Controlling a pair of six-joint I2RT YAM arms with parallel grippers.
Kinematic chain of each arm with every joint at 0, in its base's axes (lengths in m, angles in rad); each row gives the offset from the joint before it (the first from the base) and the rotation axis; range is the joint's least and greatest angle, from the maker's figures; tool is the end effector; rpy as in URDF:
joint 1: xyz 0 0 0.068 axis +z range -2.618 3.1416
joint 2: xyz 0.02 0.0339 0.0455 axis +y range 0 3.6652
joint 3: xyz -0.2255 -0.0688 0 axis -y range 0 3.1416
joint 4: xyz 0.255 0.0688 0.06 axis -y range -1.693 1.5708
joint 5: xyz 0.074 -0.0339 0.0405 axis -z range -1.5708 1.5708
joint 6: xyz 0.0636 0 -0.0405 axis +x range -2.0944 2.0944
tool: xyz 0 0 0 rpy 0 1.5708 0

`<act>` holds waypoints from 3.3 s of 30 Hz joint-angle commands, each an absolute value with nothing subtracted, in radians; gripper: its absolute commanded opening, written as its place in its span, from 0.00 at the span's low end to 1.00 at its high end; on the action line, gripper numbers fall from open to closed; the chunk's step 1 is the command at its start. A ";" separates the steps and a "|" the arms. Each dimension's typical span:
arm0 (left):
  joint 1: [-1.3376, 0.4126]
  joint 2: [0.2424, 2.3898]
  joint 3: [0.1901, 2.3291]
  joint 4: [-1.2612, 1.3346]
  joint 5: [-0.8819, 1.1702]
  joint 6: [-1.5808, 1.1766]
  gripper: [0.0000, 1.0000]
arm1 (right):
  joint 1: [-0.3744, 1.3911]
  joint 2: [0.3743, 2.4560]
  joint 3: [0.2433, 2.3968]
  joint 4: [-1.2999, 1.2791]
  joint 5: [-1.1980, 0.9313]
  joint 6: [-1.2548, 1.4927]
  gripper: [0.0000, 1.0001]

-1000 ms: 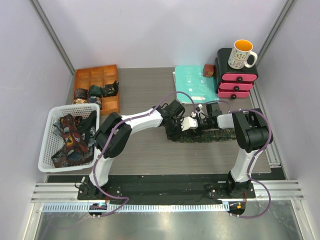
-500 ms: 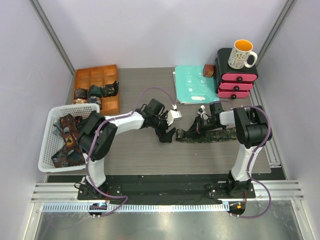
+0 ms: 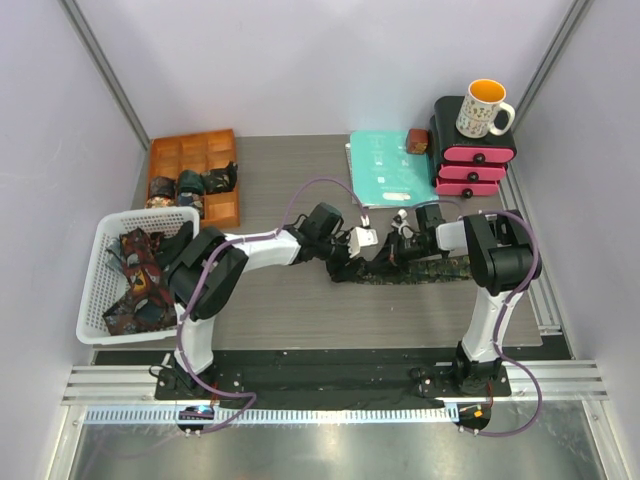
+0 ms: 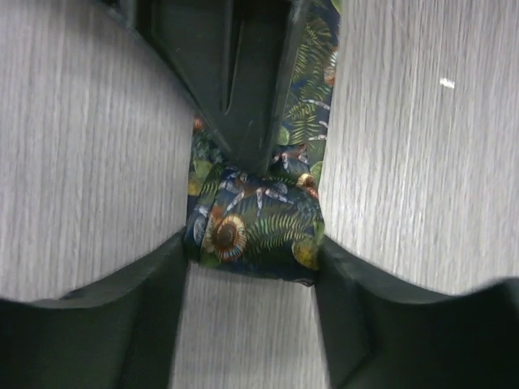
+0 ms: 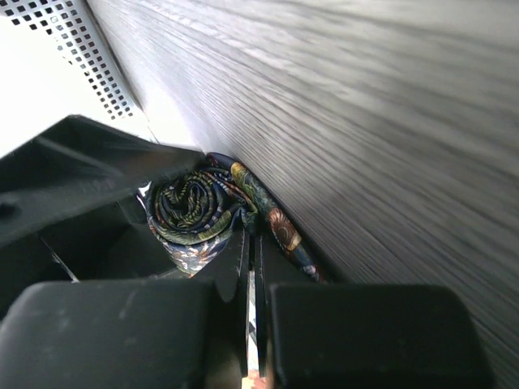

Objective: Roll the ties
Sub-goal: Roll the tie at the center of the board.

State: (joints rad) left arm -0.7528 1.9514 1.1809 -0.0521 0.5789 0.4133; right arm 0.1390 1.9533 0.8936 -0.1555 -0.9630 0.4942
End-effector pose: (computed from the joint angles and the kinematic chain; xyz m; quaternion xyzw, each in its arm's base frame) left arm 0.2791 -0.3092 0.0951 0.5782 0.6873 -0.3210 0.3003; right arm 0.3093 0.0960 0.0262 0.0735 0.8731 0.4820 0.0071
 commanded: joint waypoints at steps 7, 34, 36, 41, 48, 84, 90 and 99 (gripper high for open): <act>-0.773 1.908 1.299 -0.340 0.480 0.554 0.36 | 0.291 2.023 0.847 0.126 -0.785 0.733 0.01; -0.862 2.146 1.453 -0.561 0.244 0.563 0.26 | 0.184 1.812 0.885 -0.114 -0.882 0.618 0.39; -0.862 2.148 1.454 -0.561 0.244 0.565 0.27 | 0.190 1.833 0.885 -0.095 -0.861 0.626 0.39; -0.861 2.141 1.457 -0.568 0.252 0.569 0.30 | 0.201 1.848 0.896 -0.118 -0.816 0.560 0.23; -0.793 2.024 1.405 -0.514 0.394 0.476 0.58 | 0.175 1.882 0.908 -0.250 -0.746 0.450 0.01; -0.805 2.029 1.380 -0.415 0.384 0.506 0.25 | 0.189 1.957 0.971 -0.257 -0.753 0.473 0.22; -0.815 2.077 1.419 -0.548 0.289 0.548 0.23 | 0.104 1.836 0.970 -0.385 -0.837 0.434 0.45; -0.847 2.126 1.480 -0.574 0.242 0.532 0.27 | 0.146 1.801 0.893 -0.140 -0.910 0.672 0.46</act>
State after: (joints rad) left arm -0.8272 2.0586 1.4654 -0.4759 0.3107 0.5217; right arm 0.1066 1.8202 0.9115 -0.2626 -0.8890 0.5560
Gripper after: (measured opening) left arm 0.345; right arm 0.462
